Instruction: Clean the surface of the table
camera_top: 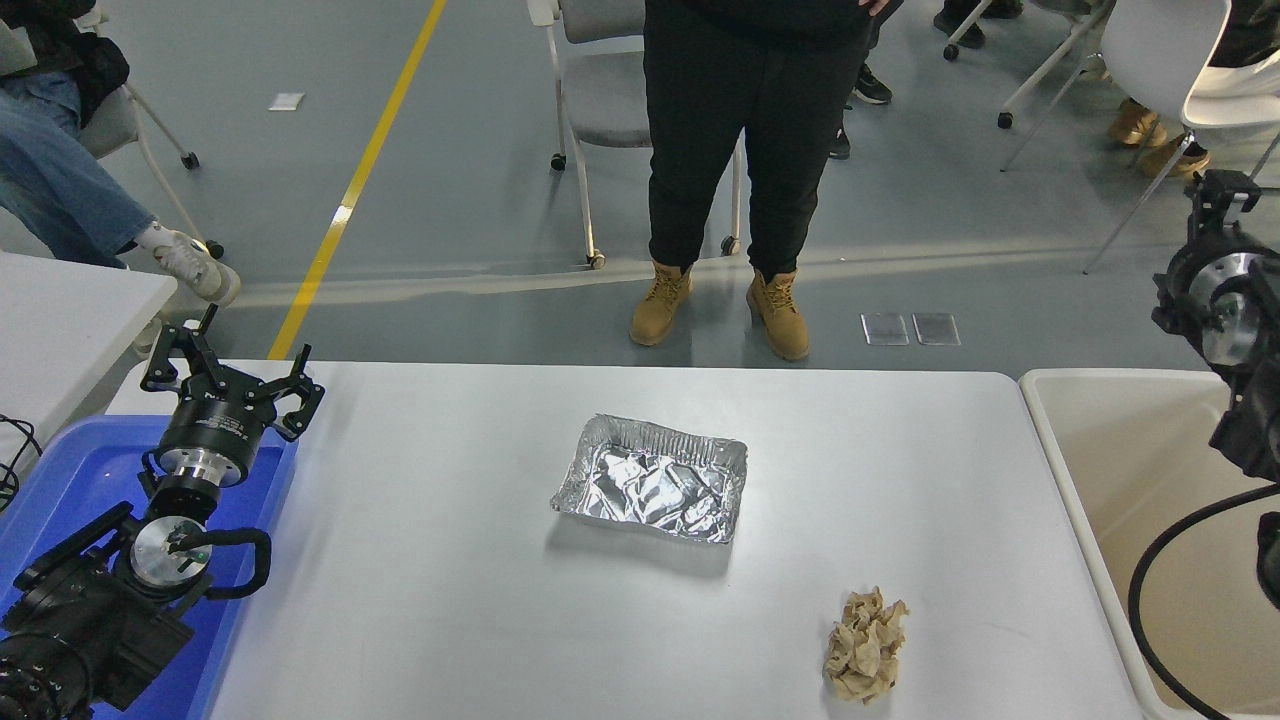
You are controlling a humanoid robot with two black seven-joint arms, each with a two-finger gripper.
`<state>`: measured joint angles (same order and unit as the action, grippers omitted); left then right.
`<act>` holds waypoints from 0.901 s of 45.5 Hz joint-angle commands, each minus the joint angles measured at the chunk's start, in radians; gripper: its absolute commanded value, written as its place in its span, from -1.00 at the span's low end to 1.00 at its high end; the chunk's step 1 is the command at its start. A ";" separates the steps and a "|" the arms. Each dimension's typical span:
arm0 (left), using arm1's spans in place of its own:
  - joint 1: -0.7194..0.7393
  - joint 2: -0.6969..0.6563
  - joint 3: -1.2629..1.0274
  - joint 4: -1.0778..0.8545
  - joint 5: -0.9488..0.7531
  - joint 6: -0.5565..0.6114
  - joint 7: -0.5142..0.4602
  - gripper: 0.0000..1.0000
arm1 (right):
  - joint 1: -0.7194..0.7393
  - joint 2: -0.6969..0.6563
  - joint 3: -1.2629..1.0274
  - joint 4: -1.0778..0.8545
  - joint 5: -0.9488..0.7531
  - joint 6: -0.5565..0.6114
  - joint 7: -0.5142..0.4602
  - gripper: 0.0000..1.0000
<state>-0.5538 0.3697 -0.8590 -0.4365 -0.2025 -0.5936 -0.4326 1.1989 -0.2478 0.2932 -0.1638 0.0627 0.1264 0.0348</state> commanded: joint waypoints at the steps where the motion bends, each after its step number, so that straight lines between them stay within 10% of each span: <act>1: 0.000 0.002 0.000 0.001 0.000 0.000 0.000 1.00 | 0.047 0.001 0.030 0.000 0.144 0.173 0.008 0.95; 41: 0.000 0.000 0.000 0.001 0.000 0.001 0.000 1.00 | -0.114 0.157 0.279 0.001 0.170 0.423 0.211 0.94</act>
<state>-0.5538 0.3697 -0.8590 -0.4361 -0.2025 -0.5935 -0.4327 1.1417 -0.1428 0.5075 -0.1637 0.2306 0.5144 0.1999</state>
